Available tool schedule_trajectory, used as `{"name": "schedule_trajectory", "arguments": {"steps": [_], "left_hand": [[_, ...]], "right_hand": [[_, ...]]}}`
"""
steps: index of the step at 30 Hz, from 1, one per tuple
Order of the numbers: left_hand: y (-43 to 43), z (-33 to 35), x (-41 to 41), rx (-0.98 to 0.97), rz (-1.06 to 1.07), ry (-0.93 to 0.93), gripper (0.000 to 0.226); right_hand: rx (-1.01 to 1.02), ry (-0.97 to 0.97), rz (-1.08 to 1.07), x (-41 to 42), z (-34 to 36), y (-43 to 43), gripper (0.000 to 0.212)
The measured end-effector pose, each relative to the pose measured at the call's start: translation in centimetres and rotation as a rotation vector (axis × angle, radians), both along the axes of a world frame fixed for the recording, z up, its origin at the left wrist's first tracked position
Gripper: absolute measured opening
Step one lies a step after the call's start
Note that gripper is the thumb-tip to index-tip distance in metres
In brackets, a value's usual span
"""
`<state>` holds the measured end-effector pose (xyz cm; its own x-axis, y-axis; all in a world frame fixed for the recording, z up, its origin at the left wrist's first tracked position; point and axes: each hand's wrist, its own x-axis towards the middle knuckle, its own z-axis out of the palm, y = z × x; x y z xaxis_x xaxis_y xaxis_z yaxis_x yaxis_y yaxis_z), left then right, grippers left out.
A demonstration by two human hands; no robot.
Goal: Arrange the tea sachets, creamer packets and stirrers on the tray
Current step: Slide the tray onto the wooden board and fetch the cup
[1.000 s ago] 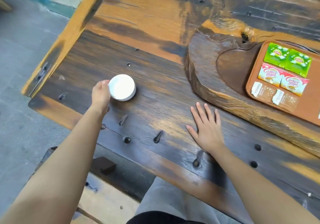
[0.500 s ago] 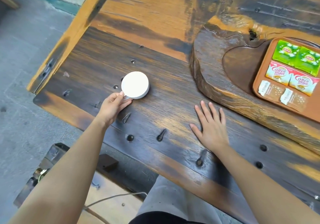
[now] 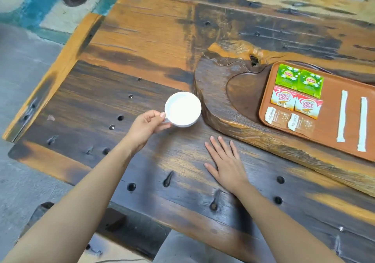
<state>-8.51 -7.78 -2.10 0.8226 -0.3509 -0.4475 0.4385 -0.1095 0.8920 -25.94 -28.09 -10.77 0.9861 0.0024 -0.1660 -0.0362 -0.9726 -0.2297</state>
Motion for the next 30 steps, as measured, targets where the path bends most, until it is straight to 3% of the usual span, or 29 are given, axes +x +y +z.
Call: {"name": "schedule_trajectory", "arguments": {"steps": [16, 30], "left_hand": [[-15.3, 2.2, 5.6, -0.015, -0.325, -0.088, 0.020], [-19.6, 0.8, 7.6, 0.102, -0.542, -0.116, 0.017]], "right_hand": [[0.045, 0.046, -0.009, -0.2, 0.0, 0.0, 0.060], [0.071, 0.076, -0.007, -0.2, 0.1, 0.1, 0.061]]}}
